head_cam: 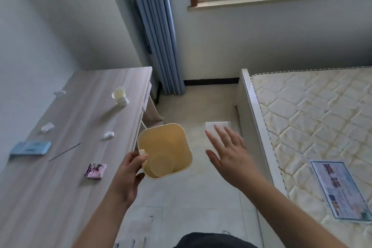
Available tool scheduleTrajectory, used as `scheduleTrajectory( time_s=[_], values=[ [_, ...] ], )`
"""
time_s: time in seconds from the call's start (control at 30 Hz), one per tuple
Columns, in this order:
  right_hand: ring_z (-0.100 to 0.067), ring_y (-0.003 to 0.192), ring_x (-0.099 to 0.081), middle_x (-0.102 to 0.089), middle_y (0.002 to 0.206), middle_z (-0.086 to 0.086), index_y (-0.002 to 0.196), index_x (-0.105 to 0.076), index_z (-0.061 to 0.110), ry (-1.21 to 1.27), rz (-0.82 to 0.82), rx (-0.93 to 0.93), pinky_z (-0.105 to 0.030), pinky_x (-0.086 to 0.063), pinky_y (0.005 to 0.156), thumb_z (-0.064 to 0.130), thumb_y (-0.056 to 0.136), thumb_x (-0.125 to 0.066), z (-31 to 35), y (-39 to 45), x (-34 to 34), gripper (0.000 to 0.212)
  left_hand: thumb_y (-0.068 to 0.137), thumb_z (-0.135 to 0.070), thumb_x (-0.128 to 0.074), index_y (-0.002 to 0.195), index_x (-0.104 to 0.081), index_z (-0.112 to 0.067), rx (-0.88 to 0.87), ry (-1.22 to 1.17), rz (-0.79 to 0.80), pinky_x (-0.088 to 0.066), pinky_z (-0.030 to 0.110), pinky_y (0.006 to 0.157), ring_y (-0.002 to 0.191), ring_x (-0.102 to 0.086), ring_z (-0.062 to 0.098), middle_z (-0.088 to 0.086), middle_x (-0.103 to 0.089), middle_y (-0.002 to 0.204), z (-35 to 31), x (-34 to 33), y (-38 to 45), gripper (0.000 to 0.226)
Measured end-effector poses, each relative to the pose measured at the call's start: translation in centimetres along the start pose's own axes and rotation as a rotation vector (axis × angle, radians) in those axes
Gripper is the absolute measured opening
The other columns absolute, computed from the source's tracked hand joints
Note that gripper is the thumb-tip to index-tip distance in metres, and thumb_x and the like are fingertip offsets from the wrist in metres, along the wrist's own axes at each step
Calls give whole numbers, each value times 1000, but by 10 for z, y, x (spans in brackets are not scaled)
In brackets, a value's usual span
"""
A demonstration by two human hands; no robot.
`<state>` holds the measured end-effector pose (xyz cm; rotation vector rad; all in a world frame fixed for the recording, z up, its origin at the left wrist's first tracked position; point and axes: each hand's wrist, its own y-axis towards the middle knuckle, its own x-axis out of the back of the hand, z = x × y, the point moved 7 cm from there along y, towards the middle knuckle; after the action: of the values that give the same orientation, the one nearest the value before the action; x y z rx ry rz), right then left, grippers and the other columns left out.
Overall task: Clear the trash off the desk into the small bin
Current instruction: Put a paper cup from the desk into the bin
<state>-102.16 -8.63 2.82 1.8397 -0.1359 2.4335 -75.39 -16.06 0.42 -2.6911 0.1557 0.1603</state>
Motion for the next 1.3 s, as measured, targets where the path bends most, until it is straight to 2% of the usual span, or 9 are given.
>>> scheduleTrajectory(
  time_s=[0.1,0.27,0.37,0.57,0.7,0.83,1.03,1.17,1.3],
  values=[
    [-23,149,-1,-7,162,3,150,-2,38,-12,34,89,-40,-2,119,61,91,-1,13,25,-8,63,88,-12,-63,91,-60,-13,-4,-60,-129,-42,32,68,75,-58,18,4,-67,84,1,22,-5,5],
    [-24,149,-3,-10,162,2,150,-4,39,1,79,225,-39,-1,118,60,91,-4,52,60,-22,63,90,-12,-59,95,-62,-15,-2,-144,-284,-44,31,69,78,-61,18,6,-69,91,5,68,-18,7],
    [-25,149,-3,-9,162,2,150,-4,39,-8,117,317,-39,-1,118,60,89,-3,85,79,-36,65,91,-10,-57,93,-61,-14,-16,-160,-367,-43,32,66,74,-61,17,4,-70,85,5,99,-26,6],
    [-30,146,-17,-22,159,-3,151,-16,34,-69,158,501,-43,-13,119,58,93,-18,177,107,-67,62,91,-10,-57,88,-61,-13,-19,-282,-562,-42,33,68,79,-57,22,8,-66,86,10,194,-48,5],
    [-28,148,-12,-16,160,-2,151,-12,33,-90,195,618,-43,-11,119,58,94,-19,242,120,-88,63,92,-8,-54,89,-58,-13,-54,-391,-666,-42,32,68,83,-57,22,9,-64,91,12,246,-58,7],
    [-27,148,-10,-14,161,-1,152,-11,33,-116,226,704,-42,-9,119,56,92,-16,299,134,-114,64,92,-7,-54,88,-58,-13,-72,-449,-722,-40,33,70,83,-58,21,10,-65,91,18,290,-70,8],
    [-27,147,-15,-17,160,-1,152,-13,32,-143,275,785,-41,-12,117,53,93,-24,359,149,-150,63,87,-12,-60,88,-59,-11,-66,-419,-723,-42,34,65,78,-58,20,9,-65,84,20,338,-81,2],
    [-27,143,-27,-29,156,-4,150,-23,29,-157,338,834,-39,-21,114,46,91,-48,387,154,-175,67,55,-33,-76,88,-62,-12,-66,-425,-731,-44,34,68,74,-63,15,3,-69,79,20,349,-85,42],
    [-24,140,-31,-33,153,-3,150,-23,26,-188,401,897,-37,-25,110,43,87,-53,408,167,-199,72,66,-23,-70,92,-61,-9,-63,-494,-800,-43,36,69,78,-60,20,4,-68,79,29,352,-79,31]
  ],
)
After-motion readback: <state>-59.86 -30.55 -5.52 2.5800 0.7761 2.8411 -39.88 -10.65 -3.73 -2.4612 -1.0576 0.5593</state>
